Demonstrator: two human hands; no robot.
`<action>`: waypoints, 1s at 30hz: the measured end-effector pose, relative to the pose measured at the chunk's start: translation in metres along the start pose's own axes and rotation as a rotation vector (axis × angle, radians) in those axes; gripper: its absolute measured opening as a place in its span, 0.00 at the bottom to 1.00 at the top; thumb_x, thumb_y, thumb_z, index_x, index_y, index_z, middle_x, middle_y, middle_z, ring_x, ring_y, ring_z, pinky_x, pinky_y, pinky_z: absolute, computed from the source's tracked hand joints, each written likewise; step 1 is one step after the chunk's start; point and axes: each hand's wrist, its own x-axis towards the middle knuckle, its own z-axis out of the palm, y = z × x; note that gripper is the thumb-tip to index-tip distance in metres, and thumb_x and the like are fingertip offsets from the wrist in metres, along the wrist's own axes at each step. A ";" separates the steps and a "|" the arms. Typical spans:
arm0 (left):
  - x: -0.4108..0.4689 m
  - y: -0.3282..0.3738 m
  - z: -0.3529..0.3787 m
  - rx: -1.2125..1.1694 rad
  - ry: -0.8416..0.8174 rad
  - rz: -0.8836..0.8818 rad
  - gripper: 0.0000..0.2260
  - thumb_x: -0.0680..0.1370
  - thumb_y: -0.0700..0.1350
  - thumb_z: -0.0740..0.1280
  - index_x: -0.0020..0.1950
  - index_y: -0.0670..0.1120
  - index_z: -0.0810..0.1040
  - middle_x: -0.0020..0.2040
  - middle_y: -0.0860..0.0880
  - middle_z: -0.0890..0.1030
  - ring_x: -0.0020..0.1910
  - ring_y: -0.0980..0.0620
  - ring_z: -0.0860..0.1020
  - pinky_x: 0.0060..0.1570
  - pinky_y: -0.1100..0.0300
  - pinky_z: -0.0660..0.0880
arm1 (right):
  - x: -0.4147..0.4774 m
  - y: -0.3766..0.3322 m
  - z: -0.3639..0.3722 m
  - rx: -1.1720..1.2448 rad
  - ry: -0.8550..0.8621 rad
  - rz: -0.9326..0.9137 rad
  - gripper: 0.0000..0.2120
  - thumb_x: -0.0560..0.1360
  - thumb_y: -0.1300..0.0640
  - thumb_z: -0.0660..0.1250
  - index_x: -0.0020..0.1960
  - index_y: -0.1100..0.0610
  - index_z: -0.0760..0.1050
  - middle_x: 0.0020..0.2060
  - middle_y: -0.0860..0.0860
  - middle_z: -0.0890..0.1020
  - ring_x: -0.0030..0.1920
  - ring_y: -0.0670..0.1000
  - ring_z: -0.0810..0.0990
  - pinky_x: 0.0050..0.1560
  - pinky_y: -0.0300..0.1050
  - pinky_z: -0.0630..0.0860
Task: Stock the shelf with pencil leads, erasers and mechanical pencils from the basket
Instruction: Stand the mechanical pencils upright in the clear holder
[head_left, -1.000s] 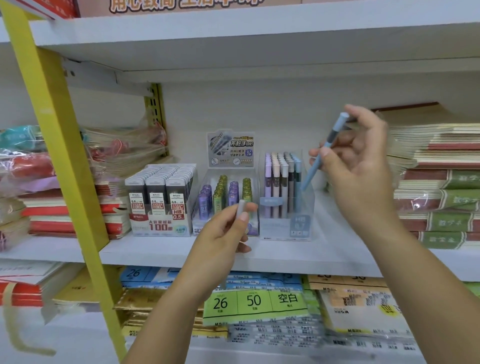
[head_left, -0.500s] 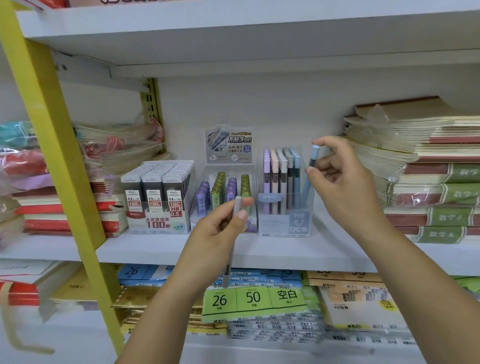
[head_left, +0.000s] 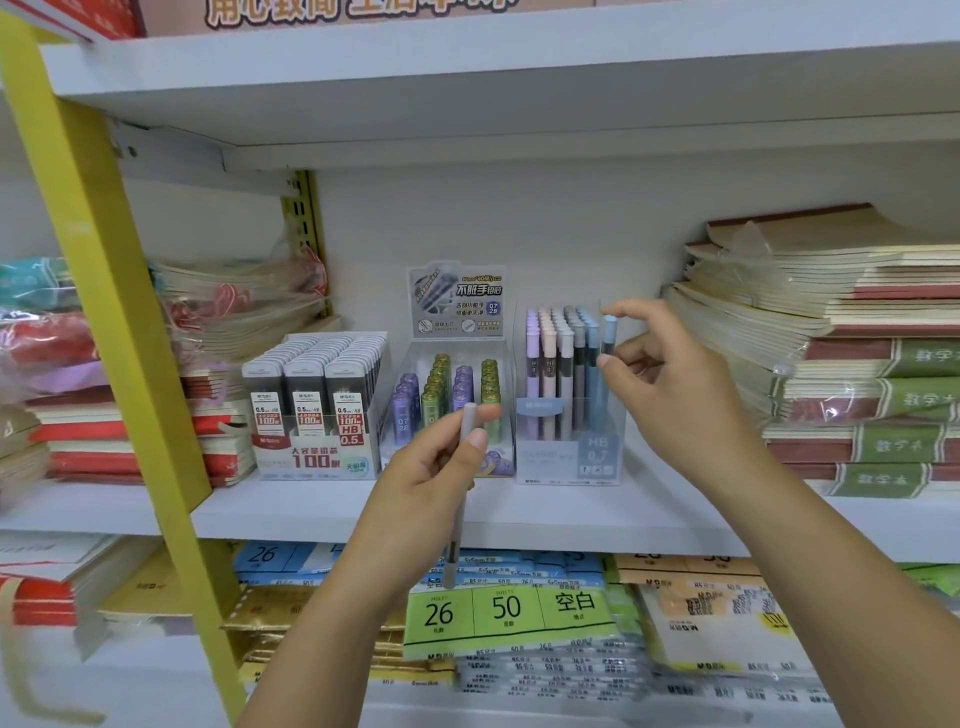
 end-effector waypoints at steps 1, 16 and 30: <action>0.000 0.000 0.000 0.000 -0.003 -0.006 0.18 0.73 0.63 0.60 0.60 0.67 0.79 0.39 0.74 0.76 0.42 0.74 0.76 0.40 0.81 0.70 | 0.000 0.003 0.002 -0.042 -0.001 0.005 0.16 0.76 0.56 0.67 0.60 0.41 0.71 0.39 0.45 0.78 0.43 0.45 0.76 0.43 0.42 0.74; 0.004 0.012 -0.002 -0.457 0.135 -0.014 0.10 0.69 0.45 0.73 0.49 0.50 0.86 0.43 0.49 0.84 0.44 0.50 0.85 0.44 0.60 0.82 | -0.034 -0.038 -0.014 0.176 -0.562 0.143 0.07 0.74 0.48 0.67 0.52 0.42 0.78 0.42 0.45 0.82 0.43 0.46 0.80 0.45 0.39 0.78; 0.004 0.016 0.007 -0.211 0.164 -0.009 0.14 0.69 0.55 0.71 0.42 0.45 0.83 0.39 0.47 0.86 0.35 0.54 0.83 0.30 0.64 0.77 | -0.039 -0.038 -0.028 0.794 -0.193 0.333 0.13 0.69 0.58 0.68 0.49 0.64 0.72 0.38 0.62 0.84 0.38 0.59 0.85 0.35 0.43 0.82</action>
